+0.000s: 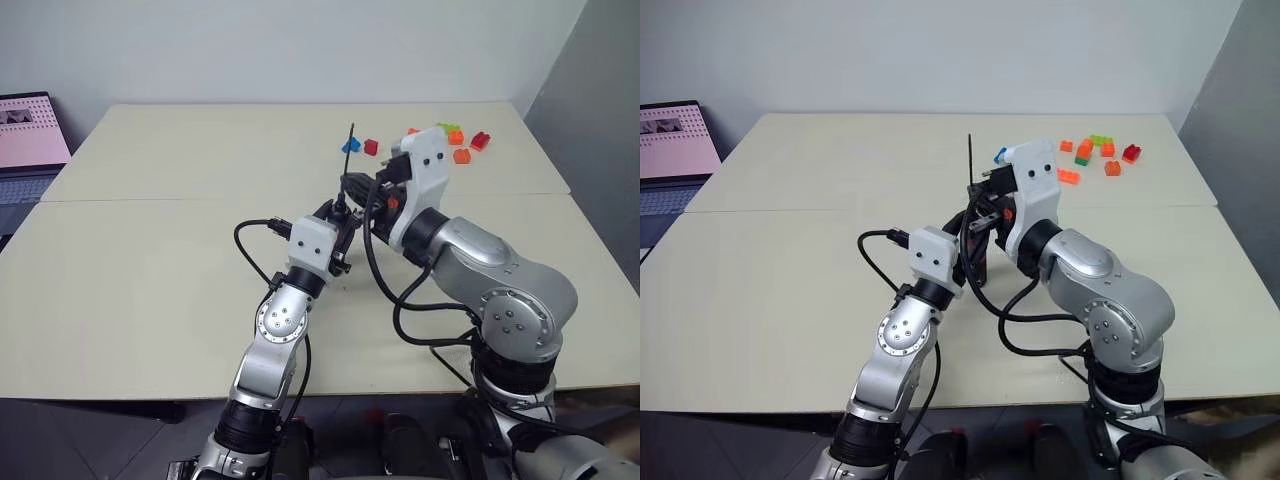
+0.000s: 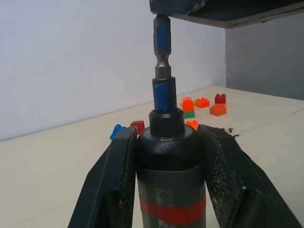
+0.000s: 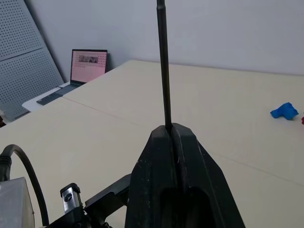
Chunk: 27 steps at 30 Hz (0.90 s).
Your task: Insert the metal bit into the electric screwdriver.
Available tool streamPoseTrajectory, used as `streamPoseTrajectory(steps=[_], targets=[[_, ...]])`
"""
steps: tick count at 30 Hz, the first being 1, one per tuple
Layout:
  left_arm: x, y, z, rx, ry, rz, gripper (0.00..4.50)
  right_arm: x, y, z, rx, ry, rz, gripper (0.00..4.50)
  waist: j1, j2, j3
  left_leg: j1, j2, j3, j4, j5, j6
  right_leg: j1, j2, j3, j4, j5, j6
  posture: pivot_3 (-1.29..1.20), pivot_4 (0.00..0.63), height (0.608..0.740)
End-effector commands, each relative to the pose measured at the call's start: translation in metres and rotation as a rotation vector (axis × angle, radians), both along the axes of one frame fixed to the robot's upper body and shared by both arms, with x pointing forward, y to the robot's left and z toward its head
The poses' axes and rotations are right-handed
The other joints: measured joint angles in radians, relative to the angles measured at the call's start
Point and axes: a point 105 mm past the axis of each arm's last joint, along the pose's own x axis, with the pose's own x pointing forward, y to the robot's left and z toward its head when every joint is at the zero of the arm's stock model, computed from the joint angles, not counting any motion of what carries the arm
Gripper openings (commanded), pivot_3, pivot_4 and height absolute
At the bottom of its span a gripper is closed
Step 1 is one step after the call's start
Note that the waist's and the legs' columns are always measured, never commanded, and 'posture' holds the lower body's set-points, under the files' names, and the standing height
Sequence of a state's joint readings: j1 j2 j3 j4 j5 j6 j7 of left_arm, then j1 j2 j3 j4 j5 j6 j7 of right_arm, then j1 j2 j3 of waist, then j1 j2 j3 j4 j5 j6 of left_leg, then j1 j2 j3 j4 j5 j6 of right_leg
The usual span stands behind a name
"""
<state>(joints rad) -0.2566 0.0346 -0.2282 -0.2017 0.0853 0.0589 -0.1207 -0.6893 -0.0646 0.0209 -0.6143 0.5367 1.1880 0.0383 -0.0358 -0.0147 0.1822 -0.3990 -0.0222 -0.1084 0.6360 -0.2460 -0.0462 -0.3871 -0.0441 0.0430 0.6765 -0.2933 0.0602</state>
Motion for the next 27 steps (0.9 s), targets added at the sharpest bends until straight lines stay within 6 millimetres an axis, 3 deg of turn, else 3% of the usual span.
streamPoseTrajectory(steps=[1,27], targets=[[0.0022,0.0073,0.0011,0.017,-0.012,0.037,1.64,-0.0028,0.0037,-0.0067,-0.025,0.047,0.011,0.00,0.000,0.000,0.000,0.000,0.000,0.000,0.000,0.000,0.000,0.000,0.000,0.000,0.000,0.000,0.000,0.00,0.150,0.740],[0.0015,0.0046,-0.0016,0.023,-0.014,0.055,1.64,-0.0085,0.0133,-0.0090,-0.076,0.148,0.051,0.00,-0.004,0.000,0.000,0.001,0.000,0.000,-0.001,0.000,0.000,0.000,0.000,0.000,0.000,0.000,0.000,0.00,0.150,0.740]])
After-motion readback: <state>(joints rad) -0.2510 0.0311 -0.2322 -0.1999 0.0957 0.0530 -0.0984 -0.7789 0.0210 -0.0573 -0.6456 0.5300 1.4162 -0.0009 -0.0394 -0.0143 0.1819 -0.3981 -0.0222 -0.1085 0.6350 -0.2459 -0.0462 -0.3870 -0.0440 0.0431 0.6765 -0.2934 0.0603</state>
